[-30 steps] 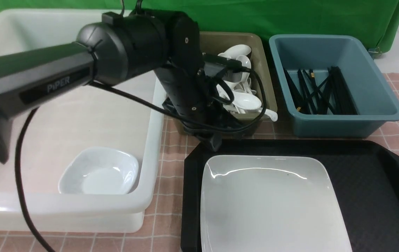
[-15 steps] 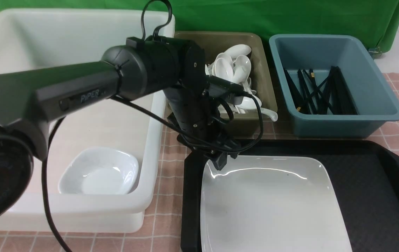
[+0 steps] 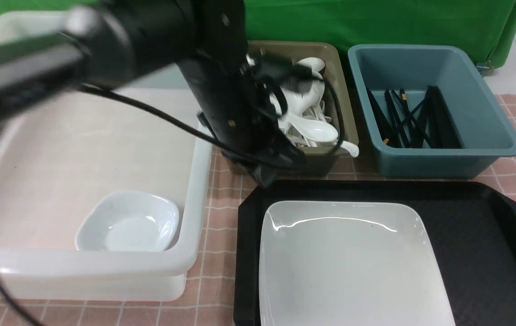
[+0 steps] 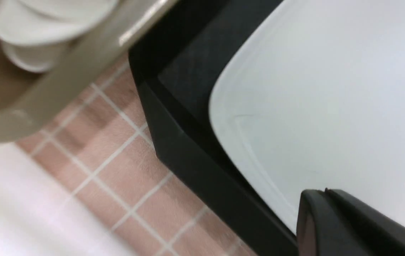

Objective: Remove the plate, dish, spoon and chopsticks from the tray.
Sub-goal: Use the right arm to grab a plate from the dinner plate

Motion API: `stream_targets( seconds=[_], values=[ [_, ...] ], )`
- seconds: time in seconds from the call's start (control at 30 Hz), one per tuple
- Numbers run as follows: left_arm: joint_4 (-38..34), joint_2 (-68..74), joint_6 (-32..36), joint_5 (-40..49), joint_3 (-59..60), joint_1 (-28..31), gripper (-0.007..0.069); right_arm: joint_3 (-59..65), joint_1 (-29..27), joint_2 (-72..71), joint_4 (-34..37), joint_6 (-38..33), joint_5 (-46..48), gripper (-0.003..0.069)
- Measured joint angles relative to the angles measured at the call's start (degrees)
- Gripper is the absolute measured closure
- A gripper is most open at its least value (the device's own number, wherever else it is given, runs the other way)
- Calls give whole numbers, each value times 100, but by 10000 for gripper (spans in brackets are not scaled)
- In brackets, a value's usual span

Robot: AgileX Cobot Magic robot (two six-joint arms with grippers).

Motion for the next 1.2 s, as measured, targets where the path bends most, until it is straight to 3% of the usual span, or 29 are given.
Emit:
stream_targets(
  seconds=[0.17, 0.33, 0.47, 0.53, 0.63, 0.8, 0.97, 1.2],
  values=[
    [-19, -1277, -35, -11, 598, -73, 634, 164, -493, 842, 332, 89, -358, 629],
    [-329, -2610, 115, -540, 2017, -298, 636, 180, -1073, 1614, 1466, -372, -594, 570],
    [-674, -3314, 406, -1098, 3342, -490, 636, 182, -1170, 2342, 1699, -647, -747, 302],
    [-697, -3411, 418, -1179, 3660, -490, 636, 234, -1170, 2547, 1699, -672, -859, 228],
    [-697, -3431, 423, -1273, 4096, -490, 636, 422, -1170, 2867, 1699, -680, -1192, 176],
    [-715, -3431, 423, -1453, 4303, -490, 636, 658, -1170, 3300, 1838, -702, -1675, 168],
    [-715, -3431, 433, -1579, 4321, -490, 636, 675, -1181, 3485, 2352, -1077, -1710, 168],
    [-674, -3431, 458, -1611, 4321, -490, 636, 693, -1181, 3499, 2536, -1148, -1842, 193]
  ],
)
